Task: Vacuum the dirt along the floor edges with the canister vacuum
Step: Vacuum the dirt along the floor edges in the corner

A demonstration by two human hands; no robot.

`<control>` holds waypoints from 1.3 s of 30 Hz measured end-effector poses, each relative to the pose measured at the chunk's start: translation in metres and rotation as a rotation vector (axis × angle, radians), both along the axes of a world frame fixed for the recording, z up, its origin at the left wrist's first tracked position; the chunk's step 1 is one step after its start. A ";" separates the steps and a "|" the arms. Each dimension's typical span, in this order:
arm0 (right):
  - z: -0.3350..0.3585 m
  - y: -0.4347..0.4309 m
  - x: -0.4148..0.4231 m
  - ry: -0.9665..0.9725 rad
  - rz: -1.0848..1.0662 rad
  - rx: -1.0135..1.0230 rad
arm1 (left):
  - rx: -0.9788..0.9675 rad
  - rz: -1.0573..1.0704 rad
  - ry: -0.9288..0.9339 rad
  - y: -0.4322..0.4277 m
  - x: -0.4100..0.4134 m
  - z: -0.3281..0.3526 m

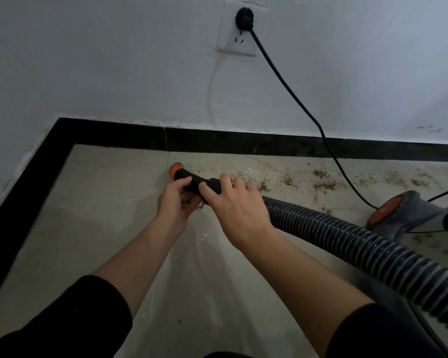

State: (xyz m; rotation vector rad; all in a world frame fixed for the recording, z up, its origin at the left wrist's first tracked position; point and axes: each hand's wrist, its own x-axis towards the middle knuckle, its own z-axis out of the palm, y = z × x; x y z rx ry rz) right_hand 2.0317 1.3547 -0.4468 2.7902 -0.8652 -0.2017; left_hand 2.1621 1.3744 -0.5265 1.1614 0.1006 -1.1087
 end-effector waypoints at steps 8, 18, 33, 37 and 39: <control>0.000 -0.004 -0.012 0.007 -0.016 -0.004 | -0.007 -0.041 0.003 -0.005 -0.011 -0.001; 0.002 -0.008 -0.025 0.014 -0.029 -0.027 | -0.021 -0.064 0.006 -0.012 -0.025 0.001; 0.007 -0.016 -0.049 0.017 -0.060 -0.028 | -0.020 -0.066 0.024 -0.024 -0.051 0.004; 0.008 -0.017 -0.052 0.028 -0.066 -0.030 | -0.027 -0.071 0.029 -0.027 -0.055 0.005; 0.009 -0.018 -0.054 0.031 -0.070 -0.033 | -0.027 -0.074 0.033 -0.029 -0.057 0.005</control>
